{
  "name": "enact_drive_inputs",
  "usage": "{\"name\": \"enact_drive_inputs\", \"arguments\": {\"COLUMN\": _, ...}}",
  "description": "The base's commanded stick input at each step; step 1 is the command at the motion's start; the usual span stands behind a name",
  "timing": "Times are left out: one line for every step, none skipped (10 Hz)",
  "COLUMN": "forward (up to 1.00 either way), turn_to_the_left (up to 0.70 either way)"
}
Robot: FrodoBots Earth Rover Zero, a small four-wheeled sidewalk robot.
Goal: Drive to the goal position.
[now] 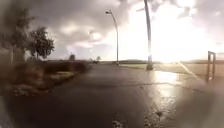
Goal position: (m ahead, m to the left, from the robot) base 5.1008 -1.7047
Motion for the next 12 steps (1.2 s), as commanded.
{"name": "enact_drive_inputs", "arguments": {"forward": 0.7, "turn_to_the_left": -0.14}}
{"name": "enact_drive_inputs", "arguments": {"forward": 0.7, "turn_to_the_left": -0.14}}
{"name": "enact_drive_inputs", "arguments": {"forward": 0.7, "turn_to_the_left": -0.14}}
{"name": "enact_drive_inputs", "arguments": {"forward": 0.7, "turn_to_the_left": -0.14}}
{"name": "enact_drive_inputs", "arguments": {"forward": 0.7, "turn_to_the_left": -0.14}}
{"name": "enact_drive_inputs", "arguments": {"forward": 0.7, "turn_to_the_left": -0.14}}
{"name": "enact_drive_inputs", "arguments": {"forward": 0.7, "turn_to_the_left": -0.14}}
{"name": "enact_drive_inputs", "arguments": {"forward": 0.7, "turn_to_the_left": -0.14}}
{"name": "enact_drive_inputs", "arguments": {"forward": 0.7, "turn_to_the_left": -0.14}}
{"name": "enact_drive_inputs", "arguments": {"forward": 0.7, "turn_to_the_left": -0.14}}
{"name": "enact_drive_inputs", "arguments": {"forward": 0.7, "turn_to_the_left": -0.14}}
{"name": "enact_drive_inputs", "arguments": {"forward": 0.7, "turn_to_the_left": -0.14}}
